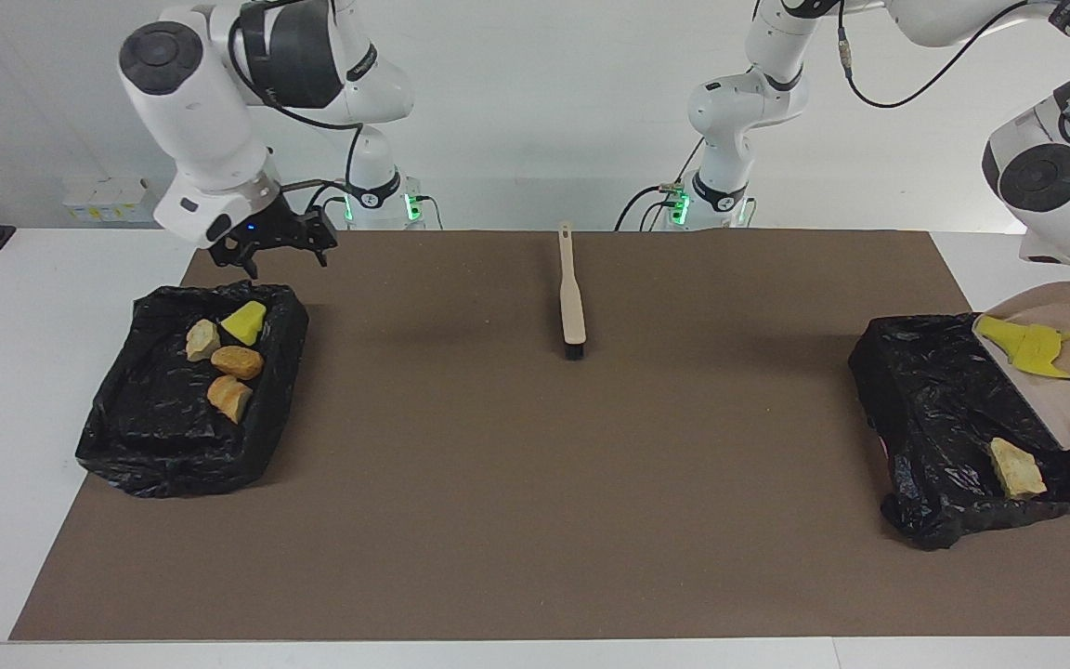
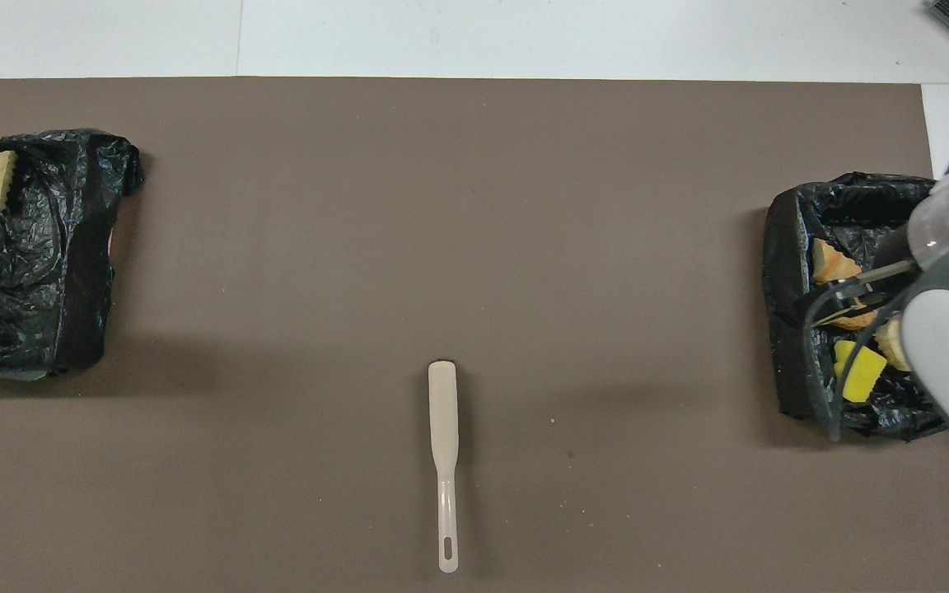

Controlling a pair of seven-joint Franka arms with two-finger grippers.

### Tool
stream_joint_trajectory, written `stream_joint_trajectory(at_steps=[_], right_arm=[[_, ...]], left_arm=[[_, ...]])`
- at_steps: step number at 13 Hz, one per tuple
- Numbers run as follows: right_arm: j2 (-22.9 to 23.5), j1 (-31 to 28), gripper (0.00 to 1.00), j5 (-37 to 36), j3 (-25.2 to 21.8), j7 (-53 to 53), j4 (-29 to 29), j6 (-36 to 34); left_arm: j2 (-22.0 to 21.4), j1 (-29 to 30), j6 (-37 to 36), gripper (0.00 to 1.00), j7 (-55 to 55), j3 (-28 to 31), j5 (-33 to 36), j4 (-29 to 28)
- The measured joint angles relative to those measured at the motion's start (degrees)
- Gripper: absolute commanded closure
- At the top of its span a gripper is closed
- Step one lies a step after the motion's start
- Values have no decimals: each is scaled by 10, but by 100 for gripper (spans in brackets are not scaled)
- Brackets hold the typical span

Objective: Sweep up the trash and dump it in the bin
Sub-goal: 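Release the brush and move the right gripper over the other bin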

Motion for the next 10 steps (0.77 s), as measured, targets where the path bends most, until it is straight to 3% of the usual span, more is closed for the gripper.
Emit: stream_joint_trajectory(at_steps=[3,10], right_arm=[[-11,-14,0,1,-26,-40,0,-1],[-18,1,0,15,3,107,35,-25]], left_arm=[[-5,-36,-57,100,-34,0,45,-3],[-39,-82,-109,100,-77,-1,138,-50]])
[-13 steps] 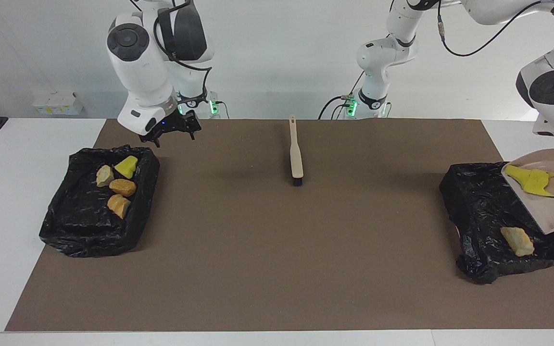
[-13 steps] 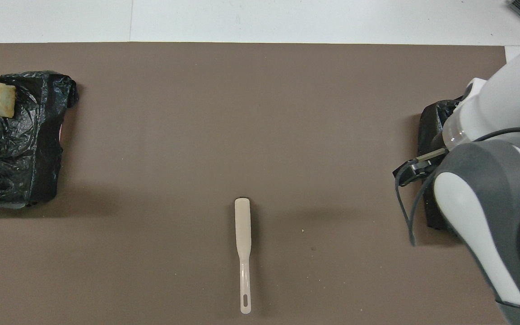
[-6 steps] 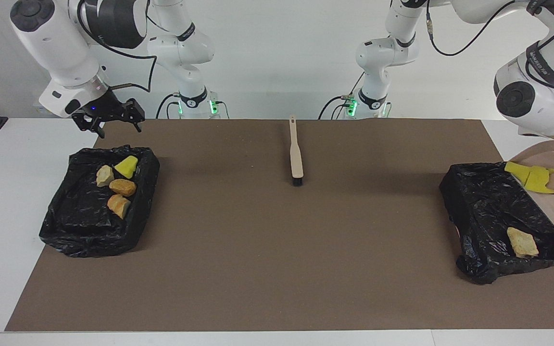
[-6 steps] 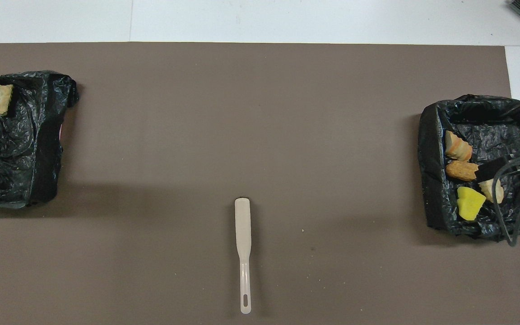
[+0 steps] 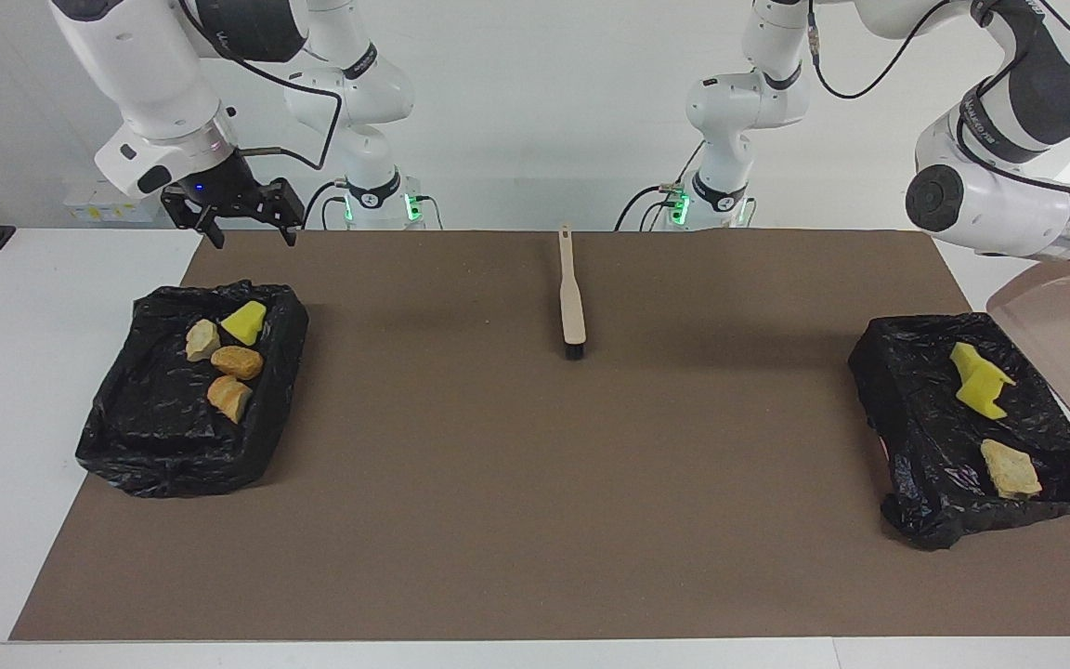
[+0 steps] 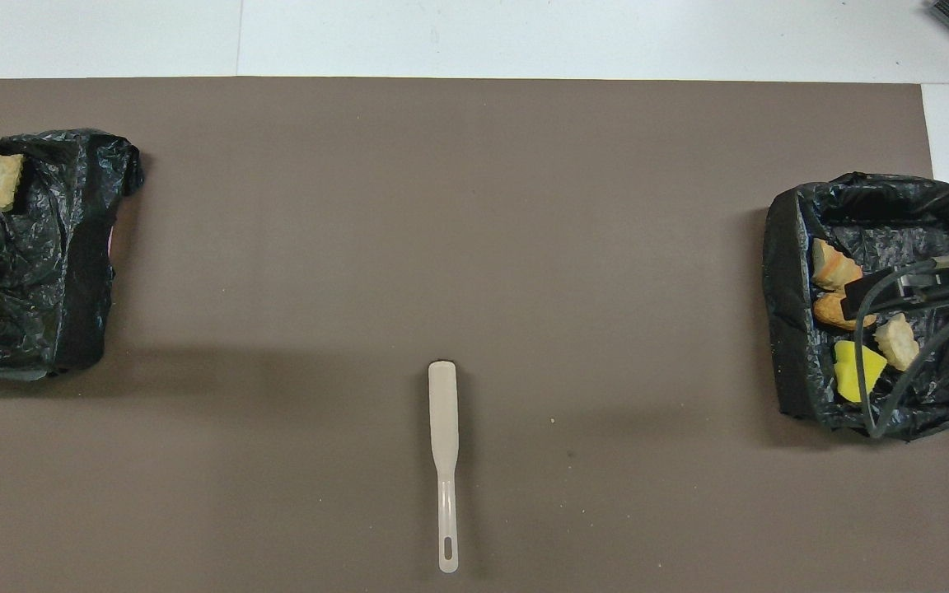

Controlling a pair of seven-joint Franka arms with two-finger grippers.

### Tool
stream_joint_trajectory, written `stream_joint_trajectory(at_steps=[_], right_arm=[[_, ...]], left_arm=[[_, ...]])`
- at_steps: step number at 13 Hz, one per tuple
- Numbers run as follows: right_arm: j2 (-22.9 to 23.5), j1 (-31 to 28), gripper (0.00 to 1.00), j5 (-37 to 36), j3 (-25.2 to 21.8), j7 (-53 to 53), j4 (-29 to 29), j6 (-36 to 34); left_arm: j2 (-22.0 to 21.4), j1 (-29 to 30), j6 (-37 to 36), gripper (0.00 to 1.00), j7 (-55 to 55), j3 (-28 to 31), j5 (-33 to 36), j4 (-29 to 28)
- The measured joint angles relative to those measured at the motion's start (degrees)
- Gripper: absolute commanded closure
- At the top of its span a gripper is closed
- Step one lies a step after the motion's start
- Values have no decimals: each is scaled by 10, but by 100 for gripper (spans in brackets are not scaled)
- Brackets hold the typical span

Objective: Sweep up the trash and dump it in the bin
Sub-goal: 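Bring the empty dustpan back to the table center with the left gripper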

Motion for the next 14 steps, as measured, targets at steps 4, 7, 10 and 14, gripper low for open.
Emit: stream_joint_trajectory(at_steps=[4,7,10,14], right_arm=[[-1,0,0,6,0,1,0,1],[-1,0,0,6,-1,1,0,2],[-1,0,0,6,-1,1,0,2],[-1,0,0,6,-1,1,0,2]], left_arm=[[-5,-33,-26,100,0,-4,14,0],[-8,-70,-36,100,-1,-8,-45,1],[-8,-98,-39,100,-1,-10,-143,1],[-8,-124,-52,100,-25,-11,-303,1]])
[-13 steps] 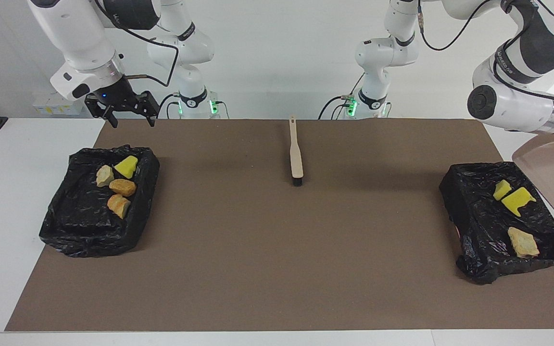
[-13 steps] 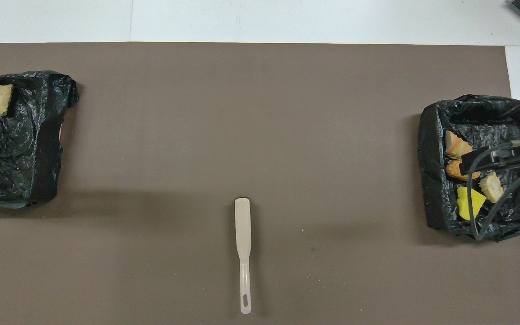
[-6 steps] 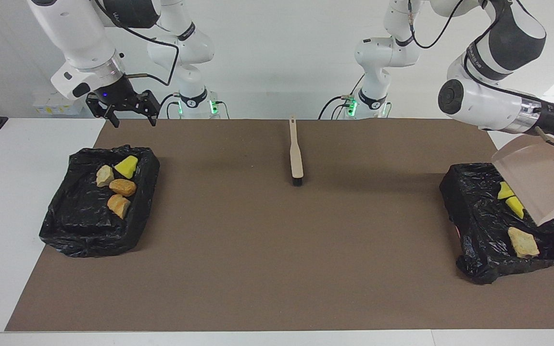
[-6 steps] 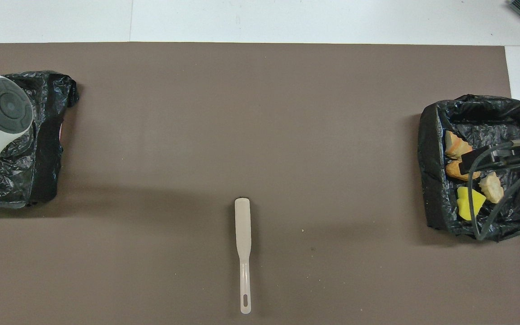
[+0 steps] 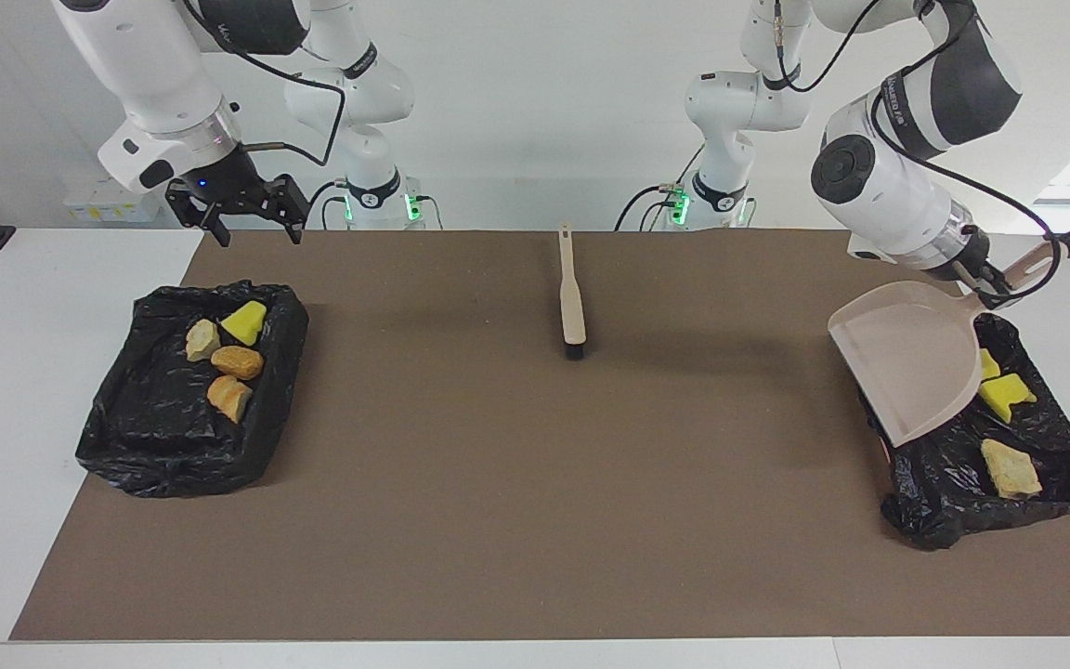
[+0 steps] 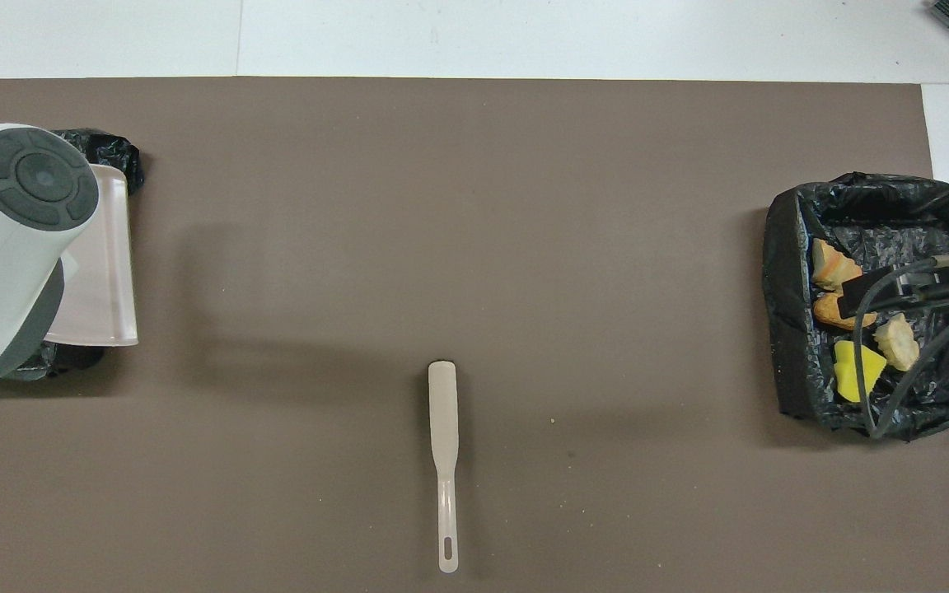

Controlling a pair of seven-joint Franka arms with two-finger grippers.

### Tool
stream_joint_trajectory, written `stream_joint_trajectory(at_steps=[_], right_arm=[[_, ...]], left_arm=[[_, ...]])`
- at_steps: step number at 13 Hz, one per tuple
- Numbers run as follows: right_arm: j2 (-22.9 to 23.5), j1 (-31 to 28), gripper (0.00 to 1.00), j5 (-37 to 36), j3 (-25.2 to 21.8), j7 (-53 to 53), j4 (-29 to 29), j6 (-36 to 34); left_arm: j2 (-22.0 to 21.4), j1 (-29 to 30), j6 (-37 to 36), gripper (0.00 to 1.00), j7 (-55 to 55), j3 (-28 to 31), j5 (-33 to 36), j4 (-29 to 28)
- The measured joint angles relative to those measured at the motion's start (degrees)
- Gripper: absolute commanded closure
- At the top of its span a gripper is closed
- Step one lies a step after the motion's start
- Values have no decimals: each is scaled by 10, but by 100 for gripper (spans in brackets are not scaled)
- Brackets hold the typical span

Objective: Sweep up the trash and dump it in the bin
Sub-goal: 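Bring the empty dustpan back to the table center with the left gripper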

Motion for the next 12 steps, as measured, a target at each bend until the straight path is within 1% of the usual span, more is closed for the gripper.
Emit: stream_joint_trajectory(at_steps=[2,5,7,9,12], right_arm=[[0,0,0,0,0,0,0,0],[0,0,0,0,0,0,0,0],[0,0,0,0,0,0,0,0],[0,0,0,0,0,0,0,0],[0,0,0,0,0,0,0,0]], left_arm=[[0,-14,-4,100,-47,0,-86,0],[0,-43,-13,100,-126,-1,-183,-1],[5,-63,-14,100,-229,-2,-245,-3],[22,-92,-10,100,-348,-3,-297,-6],[57,-129,32,100,-523,-3,-364,-6]])
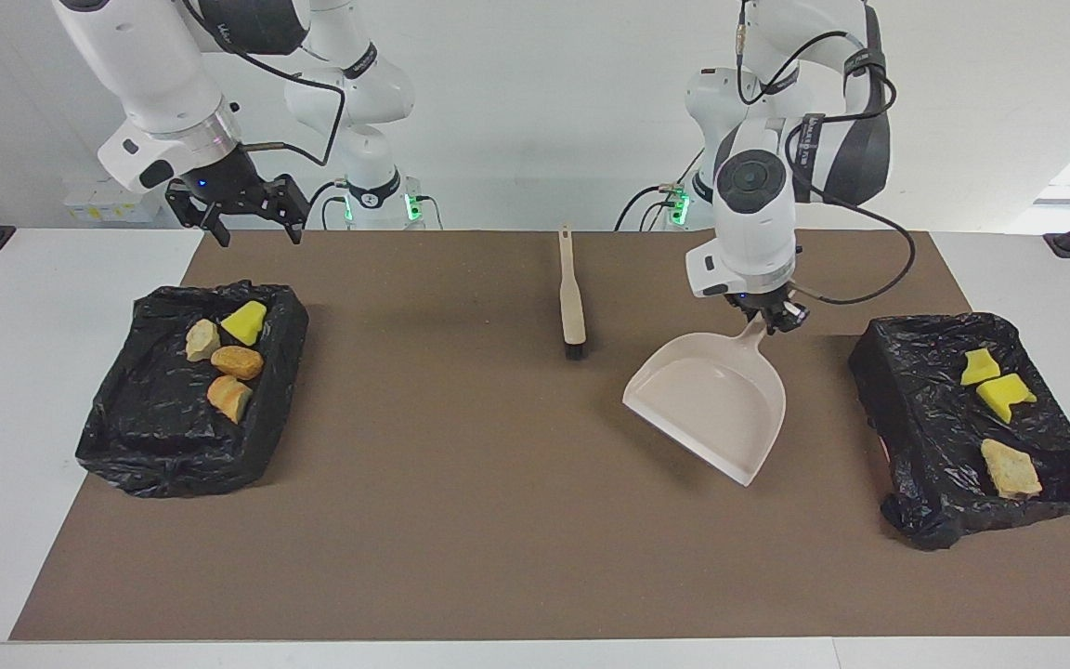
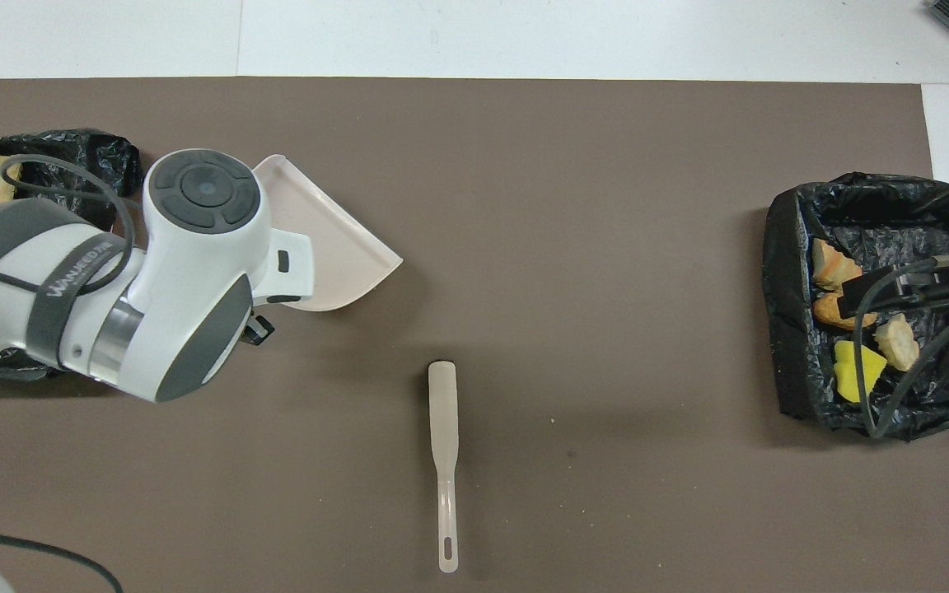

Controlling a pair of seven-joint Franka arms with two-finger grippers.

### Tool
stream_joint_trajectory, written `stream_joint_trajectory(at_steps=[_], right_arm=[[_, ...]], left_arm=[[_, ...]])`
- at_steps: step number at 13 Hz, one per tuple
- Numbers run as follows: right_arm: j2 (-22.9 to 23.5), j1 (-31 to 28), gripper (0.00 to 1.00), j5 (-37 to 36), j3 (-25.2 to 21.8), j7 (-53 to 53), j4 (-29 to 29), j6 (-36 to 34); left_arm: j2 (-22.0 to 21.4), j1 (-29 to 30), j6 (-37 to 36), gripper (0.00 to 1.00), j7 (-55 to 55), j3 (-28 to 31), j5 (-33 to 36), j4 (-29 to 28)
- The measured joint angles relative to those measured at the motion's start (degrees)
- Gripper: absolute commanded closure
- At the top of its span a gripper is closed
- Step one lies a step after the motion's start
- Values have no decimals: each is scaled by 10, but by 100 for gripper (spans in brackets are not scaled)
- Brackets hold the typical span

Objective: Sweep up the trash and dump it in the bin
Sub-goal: 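Bring the empty dustpan back to the table center with the left gripper, then set down the dustpan and open the left gripper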

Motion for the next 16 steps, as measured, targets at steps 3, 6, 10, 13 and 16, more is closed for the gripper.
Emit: stream_joint_trajectory(at_steps=[3,6,10,13,16], right_arm=[[0,0,0,0,0,0,0,0],[0,0,0,0,0,0,0,0],[0,0,0,0,0,0,0,0],[0,0,0,0,0,0,0,0],[0,0,0,0,0,0,0,0]], left_arm=[[23,-28,48,100,-166,0,-65,0],[42,-58,75,100,-262,0,-104,9],[92,-75,86,100,-365,0,-137,81],[129,-85,107,100,-413,0,-141,125],[203,-108,108,100,-441,0,-141,205]])
